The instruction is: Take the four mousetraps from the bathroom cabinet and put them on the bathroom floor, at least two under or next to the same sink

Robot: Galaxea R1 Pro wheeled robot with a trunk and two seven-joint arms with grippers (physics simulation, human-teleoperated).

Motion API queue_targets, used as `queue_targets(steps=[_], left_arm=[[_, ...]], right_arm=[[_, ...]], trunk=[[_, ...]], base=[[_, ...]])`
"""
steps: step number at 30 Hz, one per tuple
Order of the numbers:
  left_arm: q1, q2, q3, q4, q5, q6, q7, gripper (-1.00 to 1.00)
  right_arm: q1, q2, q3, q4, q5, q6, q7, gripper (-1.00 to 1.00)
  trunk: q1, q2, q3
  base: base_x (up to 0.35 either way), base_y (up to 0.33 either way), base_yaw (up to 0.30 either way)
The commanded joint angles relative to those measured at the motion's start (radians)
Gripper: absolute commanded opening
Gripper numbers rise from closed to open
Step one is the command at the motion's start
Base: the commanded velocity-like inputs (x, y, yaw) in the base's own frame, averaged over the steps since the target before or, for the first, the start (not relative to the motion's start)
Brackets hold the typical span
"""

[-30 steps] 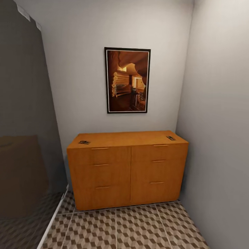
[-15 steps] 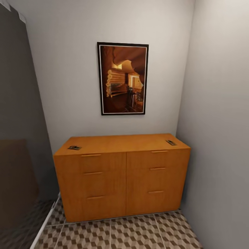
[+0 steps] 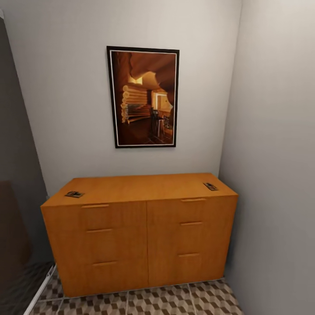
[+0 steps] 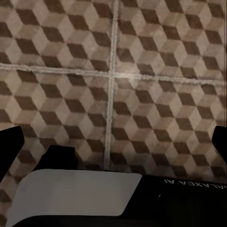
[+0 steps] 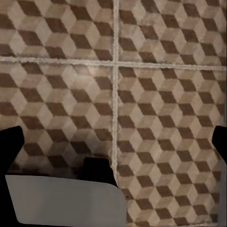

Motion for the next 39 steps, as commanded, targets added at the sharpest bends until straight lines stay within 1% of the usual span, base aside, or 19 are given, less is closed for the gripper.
queue_targets(steps=[1,5,9,20,39], left_arm=[[0.000,0.000,0.009,0.000,-0.010,-0.003,-0.001,1.00],[0.000,0.000,0.009,0.000,-0.010,-0.003,-0.001,1.00],[0.000,0.000,0.010,0.000,-0.009,-0.003,0.000,1.00],[0.000,0.000,0.010,0.000,-0.008,-0.004,0.000,1.00],[0.000,0.000,0.010,0.000,-0.008,-0.004,-0.001,1.00]], right_arm=[[-0.001,0.000,-0.008,0.003,0.009,-0.005,-0.004,1.00],[-0.001,0.000,-0.008,0.003,0.009,-0.005,-0.004,1.00],[-0.001,0.000,-0.008,0.003,0.009,-0.005,-0.004,1.00],[-0.001,0.004,-0.008,0.003,0.008,-0.003,-0.003,1.00],[-0.001,0.003,-0.008,0.003,0.007,-0.003,0.004,1.00]], trunk=[[0.000,-0.001,-0.001],[0.000,-0.001,-0.001],[0.000,-0.001,-0.001],[0.000,-0.001,-0.001],[0.000,-0.001,-0.001]], base=[[0.264,-0.227,0.000],[0.261,-0.215,0.000],[0.201,-0.066,0.000],[0.063,-0.009,0.000],[0.289,0.000,0.000]])
